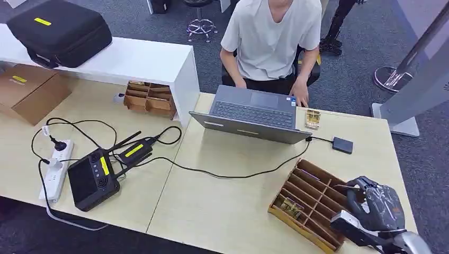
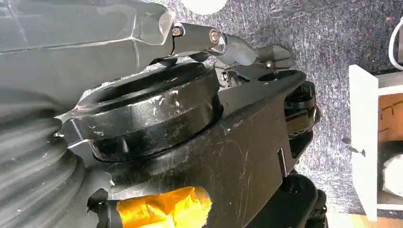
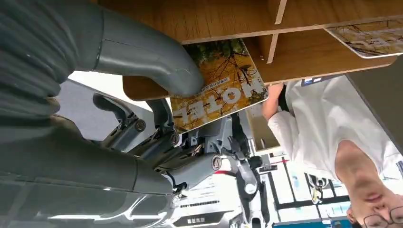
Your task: Pass the card to the sensor for recognition and then transmit it.
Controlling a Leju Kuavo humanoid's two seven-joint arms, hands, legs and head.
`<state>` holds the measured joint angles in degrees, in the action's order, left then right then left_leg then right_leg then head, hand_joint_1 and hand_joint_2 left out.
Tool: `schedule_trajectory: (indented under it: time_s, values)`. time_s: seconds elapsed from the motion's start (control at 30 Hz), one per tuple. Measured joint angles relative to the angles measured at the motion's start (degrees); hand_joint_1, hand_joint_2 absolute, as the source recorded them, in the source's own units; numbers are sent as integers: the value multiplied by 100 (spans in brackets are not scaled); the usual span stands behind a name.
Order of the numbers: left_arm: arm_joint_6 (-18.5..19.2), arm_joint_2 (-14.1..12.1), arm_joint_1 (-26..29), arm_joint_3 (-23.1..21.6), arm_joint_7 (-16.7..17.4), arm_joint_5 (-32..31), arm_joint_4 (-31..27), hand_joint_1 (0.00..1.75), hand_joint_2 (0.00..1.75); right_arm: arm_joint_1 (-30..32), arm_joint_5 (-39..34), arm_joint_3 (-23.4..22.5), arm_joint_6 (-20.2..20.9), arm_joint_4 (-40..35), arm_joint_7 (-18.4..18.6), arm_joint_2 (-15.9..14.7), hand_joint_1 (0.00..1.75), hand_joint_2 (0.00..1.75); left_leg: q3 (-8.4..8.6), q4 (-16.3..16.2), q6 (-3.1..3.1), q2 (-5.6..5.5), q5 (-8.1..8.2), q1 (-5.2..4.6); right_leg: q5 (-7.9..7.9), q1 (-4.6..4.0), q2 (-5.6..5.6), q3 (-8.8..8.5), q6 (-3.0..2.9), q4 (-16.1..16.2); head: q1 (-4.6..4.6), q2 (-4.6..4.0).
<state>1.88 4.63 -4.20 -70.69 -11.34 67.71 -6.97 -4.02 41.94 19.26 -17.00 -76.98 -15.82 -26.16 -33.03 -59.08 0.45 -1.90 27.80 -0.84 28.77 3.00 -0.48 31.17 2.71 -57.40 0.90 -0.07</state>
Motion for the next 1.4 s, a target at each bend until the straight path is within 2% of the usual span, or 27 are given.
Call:
schedule_trajectory:
  time_s: [0.83, 0.87, 1.13, 1.4]
  values:
    - [0, 0, 0, 0, 2, 0, 0, 0, 175, -5, 0, -9, -15, 26, 0, 26, 175, 175, 3, 0, 0, 0, 0, 0, 0, 0, 0, -3, 0, 0, 0, 0]
    - [0, 0, 0, 0, 2, 0, 0, 0, 175, -6, 0, -9, -15, 28, 0, 28, 0, 175, 3, 0, 0, 0, 0, 0, 0, 0, 0, -3, 0, 0, 0, 0]
    - [-13, 0, 1, 0, -9, -44, 0, 0, 175, -89, -179, -4, 96, -9, -286, 44, 0, 175, 2, 0, 1, 2, -1, 0, -2, 0, 2, -4, 0, 0, -2, 0]
    - [-11, 0, 0, 0, -7, -85, 0, 0, 175, -710, -214, 87, 339, -280, -236, 81, 0, 175, 2, 0, 0, 2, -4, 0, -6, 0, 3, -1, 0, -2, 0, 0]
